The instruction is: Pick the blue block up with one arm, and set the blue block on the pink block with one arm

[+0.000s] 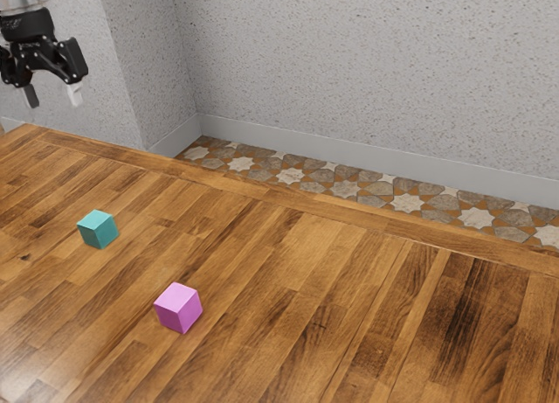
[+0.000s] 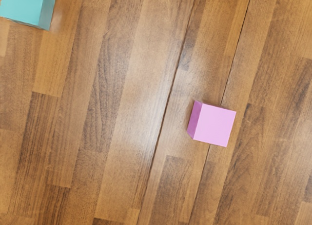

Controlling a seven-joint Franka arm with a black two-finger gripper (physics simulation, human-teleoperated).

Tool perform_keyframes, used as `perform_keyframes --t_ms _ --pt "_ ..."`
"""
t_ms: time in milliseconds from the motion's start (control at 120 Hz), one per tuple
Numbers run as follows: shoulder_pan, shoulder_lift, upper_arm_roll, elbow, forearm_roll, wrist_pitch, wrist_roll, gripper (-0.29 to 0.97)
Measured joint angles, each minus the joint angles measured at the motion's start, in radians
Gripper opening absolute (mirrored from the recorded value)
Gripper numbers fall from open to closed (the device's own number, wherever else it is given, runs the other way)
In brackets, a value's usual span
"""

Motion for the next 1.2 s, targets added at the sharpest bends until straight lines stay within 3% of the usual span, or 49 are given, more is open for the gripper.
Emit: perform_keyframes --t_ms 167,250,333,458,525,642,775,967,1200 --pt "0.074 0.015 -0.049 -0.061 0.032 0.170 0.018 0.65" --pt "0.096 -0.052 -0.081 -0.276 0.059 0.307 0.029 0.65" --pt "-0.012 -0.125 -0.019 -0.547 0.087 0.524 0.050 0.65" --pt "0.157 -0.130 -0.017 -0.777 0.062 0.873 0.126 0.65" --pt "0.338 -0.099 -0.159 -0.812 0.029 1.004 0.184 0.65" --pt "0.713 0.023 -0.497 -0.824 -0.027 1.175 0.324 0.63" --pt "0.991 0.143 -0.732 -0.825 -0.052 1.290 0.499 0.60" --pt "1.026 0.274 -0.802 -0.820 -0.059 1.439 0.709 0.62" --pt "1.025 0.304 -0.757 -0.817 -0.110 1.551 0.881 0.64"
